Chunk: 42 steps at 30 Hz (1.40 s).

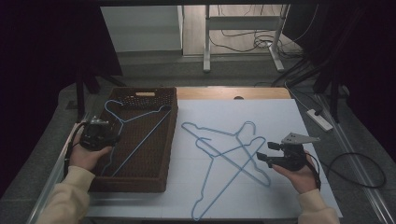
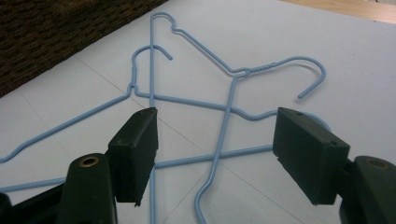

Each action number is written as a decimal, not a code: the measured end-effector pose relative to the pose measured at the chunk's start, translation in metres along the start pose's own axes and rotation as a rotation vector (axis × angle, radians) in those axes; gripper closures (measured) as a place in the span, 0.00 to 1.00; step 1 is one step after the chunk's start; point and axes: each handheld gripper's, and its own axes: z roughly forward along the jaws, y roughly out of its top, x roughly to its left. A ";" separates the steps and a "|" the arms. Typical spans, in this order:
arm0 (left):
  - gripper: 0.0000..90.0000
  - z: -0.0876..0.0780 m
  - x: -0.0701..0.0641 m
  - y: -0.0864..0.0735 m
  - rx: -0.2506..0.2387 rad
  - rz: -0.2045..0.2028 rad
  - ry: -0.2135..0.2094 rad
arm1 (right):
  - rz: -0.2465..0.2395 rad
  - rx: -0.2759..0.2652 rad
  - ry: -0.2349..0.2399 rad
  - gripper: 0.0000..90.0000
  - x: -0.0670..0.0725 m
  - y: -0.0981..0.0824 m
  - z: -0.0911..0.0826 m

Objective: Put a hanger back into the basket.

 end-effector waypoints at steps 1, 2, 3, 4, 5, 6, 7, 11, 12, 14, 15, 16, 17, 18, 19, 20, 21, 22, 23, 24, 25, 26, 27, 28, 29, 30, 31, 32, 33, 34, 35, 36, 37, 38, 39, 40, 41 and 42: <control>0.62 -0.002 -0.001 0.000 -0.019 0.003 -0.001 | 0.000 0.000 0.000 0.35 0.000 0.000 0.000; 0.55 -0.005 -0.003 0.001 -0.041 0.008 0.000 | 0.001 -0.002 -0.001 0.35 0.000 0.000 0.000; 0.45 -0.013 -0.006 0.002 -0.093 0.017 -0.012 | 0.005 -0.004 -0.001 0.35 -0.001 0.000 -0.001; 0.42 -0.017 -0.008 0.002 -0.114 0.020 -0.027 | 0.004 -0.003 -0.001 0.35 -0.001 0.000 -0.001; 0.41 -0.017 -0.008 0.002 -0.114 0.020 -0.027 | 0.004 -0.003 -0.001 0.35 -0.001 0.000 -0.001; 0.41 -0.022 -0.010 0.003 -0.133 0.020 -0.045 | 0.005 -0.003 -0.001 0.35 -0.001 0.000 -0.001; 0.40 -0.026 -0.012 0.004 -0.155 0.020 -0.063 | 0.007 -0.003 0.000 0.35 -0.001 0.000 -0.001; 0.36 -0.049 -0.024 0.006 -0.257 0.042 -0.138 | 0.004 0.004 0.000 0.35 0.000 0.000 0.000; 0.35 -0.049 -0.024 0.006 -0.257 0.042 -0.138 | 0.004 0.004 0.000 0.35 0.000 0.000 0.000; 0.34 -0.057 -0.032 0.007 -0.273 0.062 -0.199 | 0.004 0.004 0.000 0.35 0.000 0.000 0.001; 0.32 -0.059 -0.035 0.007 -0.281 0.070 -0.210 | 0.004 0.005 -0.001 0.35 0.000 0.000 0.001; 0.32 -0.064 -0.046 0.006 -0.298 0.084 -0.233 | 0.003 0.004 -0.001 0.35 0.000 0.000 0.001; 0.32 -0.065 -0.050 0.006 -0.305 0.089 -0.246 | 0.003 0.004 -0.001 0.35 0.000 0.000 0.001; 0.31 -0.065 -0.050 0.006 -0.305 0.089 -0.246 | 0.003 0.004 -0.001 0.35 0.000 0.000 0.001; 0.31 -0.066 -0.056 0.004 -0.314 0.097 -0.257 | 0.001 0.006 -0.001 0.35 0.000 0.000 0.001; 0.31 -0.067 -0.061 0.003 -0.323 0.098 -0.269 | 0.002 0.007 0.000 0.35 0.000 0.000 0.000; 0.31 -0.067 -0.064 0.002 -0.329 0.099 -0.280 | 0.002 0.006 0.000 0.34 0.000 0.000 0.001; 0.31 -0.067 -0.070 0.000 -0.338 0.101 -0.296 | 0.001 0.007 0.000 0.35 0.000 0.000 0.001; 0.30 -0.067 -0.074 -0.001 -0.346 0.102 -0.305 | 0.000 0.007 0.001 0.34 0.001 0.000 0.001; 0.30 -0.066 -0.078 -0.003 -0.354 0.102 -0.322 | -0.001 0.008 0.001 0.35 0.001 0.000 0.001; 0.30 -0.066 -0.081 -0.004 -0.358 0.105 -0.330 | -0.002 0.009 0.000 0.35 0.001 0.000 0.001; 0.30 -0.066 -0.084 -0.004 -0.361 0.108 -0.337 | -0.002 0.010 0.000 0.34 0.001 0.000 0.001; 0.30 -0.065 -0.086 -0.005 -0.362 0.112 -0.344 | -0.002 0.010 0.000 0.34 0.001 0.000 0.001; 0.30 -0.065 -0.090 -0.006 -0.364 0.120 -0.354 | -0.003 0.011 0.001 0.35 0.001 0.000 0.001; 0.30 -0.064 -0.094 -0.007 -0.365 0.125 -0.363 | -0.003 0.011 0.000 0.35 0.001 0.000 0.001; 0.30 -0.063 -0.096 -0.008 -0.363 0.128 -0.367 | -0.003 0.010 0.000 0.35 0.001 0.000 0.001; 0.30 -0.061 -0.100 -0.008 -0.354 0.136 -0.372 | -0.003 0.009 -0.001 0.35 0.001 0.000 0.001; 0.30 -0.060 -0.103 -0.008 -0.351 0.139 -0.373 | -0.003 0.009 -0.002 0.34 0.001 0.000 0.001; 0.30 -0.060 -0.103 -0.008 -0.351 0.139 -0.373 | -0.003 0.009 -0.002 0.34 0.001 0.000 0.001; 0.30 -0.060 -0.105 -0.008 -0.351 0.140 -0.377 | -0.004 0.009 -0.002 0.35 0.001 0.000 0.001; 0.30 -0.059 -0.106 -0.009 -0.353 0.137 -0.380 | -0.006 0.010 -0.003 0.35 0.001 0.000 0.001; 0.30 -0.059 -0.107 -0.009 -0.353 0.138 -0.383 | -0.007 0.010 -0.003 0.35 0.001 0.000 0.001; 0.30 -0.058 -0.109 -0.009 -0.353 0.141 -0.383 | -0.009 0.011 -0.003 0.35 0.002 0.000 0.001; 0.30 -0.058 -0.110 -0.009 -0.351 0.146 -0.383 | -0.011 0.011 -0.002 0.35 0.002 0.000 0.001; 0.30 -0.056 -0.111 -0.009 -0.351 0.148 -0.382 | -0.017 0.013 -0.003 0.35 0.003 0.000 0.002; 0.30 -0.056 -0.111 -0.009 -0.351 0.148 -0.382 | -0.017 0.013 -0.003 0.35 0.003 0.000 0.002; 0.30 -0.055 -0.112 -0.010 -0.349 0.147 -0.382 | -0.017 0.012 -0.002 0.35 0.003 0.000 0.002; 0.30 -0.054 -0.112 -0.010 -0.348 0.148 -0.379 | -0.016 0.011 -0.002 0.35 0.003 0.000 0.001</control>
